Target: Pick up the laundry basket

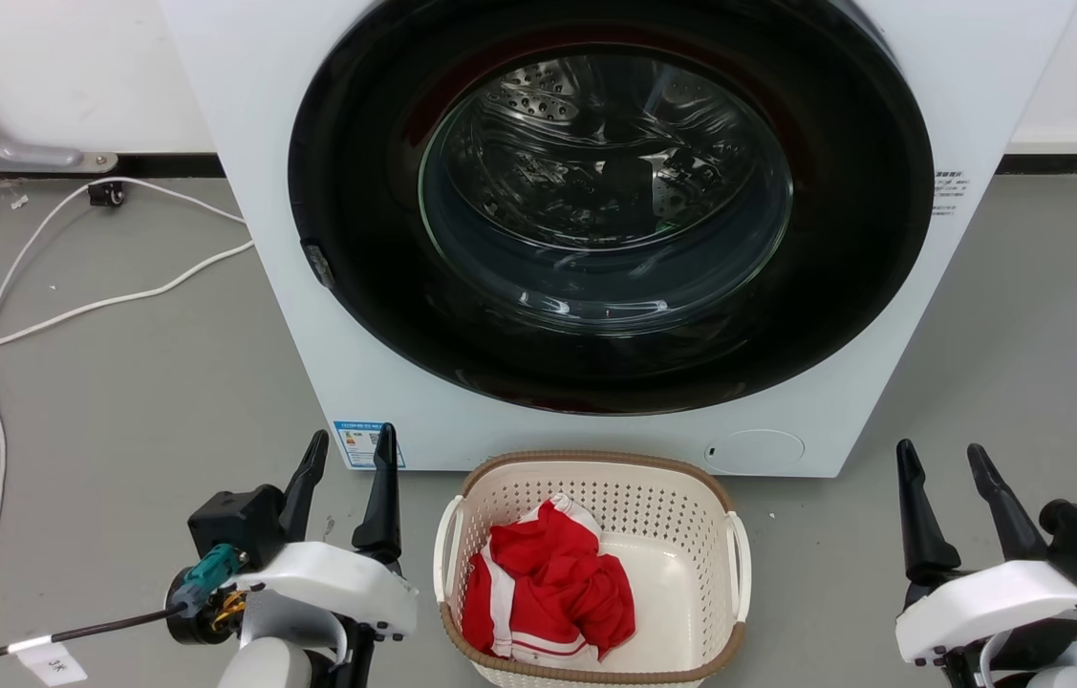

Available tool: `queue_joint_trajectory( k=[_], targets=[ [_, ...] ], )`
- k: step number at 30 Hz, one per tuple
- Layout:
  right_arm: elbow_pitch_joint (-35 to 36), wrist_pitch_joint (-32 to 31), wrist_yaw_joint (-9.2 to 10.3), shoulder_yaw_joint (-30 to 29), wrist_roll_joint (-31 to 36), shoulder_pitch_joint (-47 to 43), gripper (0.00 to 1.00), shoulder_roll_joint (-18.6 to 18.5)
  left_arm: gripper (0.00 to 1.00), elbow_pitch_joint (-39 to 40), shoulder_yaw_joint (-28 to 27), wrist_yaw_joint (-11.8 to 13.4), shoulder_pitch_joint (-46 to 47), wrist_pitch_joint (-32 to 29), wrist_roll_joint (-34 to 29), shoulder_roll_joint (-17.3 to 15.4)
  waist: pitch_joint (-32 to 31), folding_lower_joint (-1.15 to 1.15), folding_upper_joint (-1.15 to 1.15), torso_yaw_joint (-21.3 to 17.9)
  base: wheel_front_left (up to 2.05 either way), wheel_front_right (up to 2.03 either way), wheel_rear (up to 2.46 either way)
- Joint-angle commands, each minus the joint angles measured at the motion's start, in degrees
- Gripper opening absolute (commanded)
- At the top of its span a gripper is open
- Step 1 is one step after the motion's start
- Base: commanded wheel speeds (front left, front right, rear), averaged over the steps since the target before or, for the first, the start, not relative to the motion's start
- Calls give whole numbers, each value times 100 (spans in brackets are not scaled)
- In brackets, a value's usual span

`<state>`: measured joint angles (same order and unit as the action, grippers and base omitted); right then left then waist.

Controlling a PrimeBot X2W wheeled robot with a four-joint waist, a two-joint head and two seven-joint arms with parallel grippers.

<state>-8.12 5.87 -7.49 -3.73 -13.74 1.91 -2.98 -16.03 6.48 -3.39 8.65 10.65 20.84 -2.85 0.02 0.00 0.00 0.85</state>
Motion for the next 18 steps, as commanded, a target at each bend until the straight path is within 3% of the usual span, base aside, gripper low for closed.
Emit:
queue_joint_trajectory(
  k=[1,18],
  targets=[
    [61,42,0,6,272,-56,100,10,100,-24,17,41,124,79,-245,-11,0,0,0,1,0,0,0],
    [138,137,1,83,1189,-114,100,14,100,-128,58,138,142,276,-1085,-34,-2,0,0,29,0,0,0]
  ],
)
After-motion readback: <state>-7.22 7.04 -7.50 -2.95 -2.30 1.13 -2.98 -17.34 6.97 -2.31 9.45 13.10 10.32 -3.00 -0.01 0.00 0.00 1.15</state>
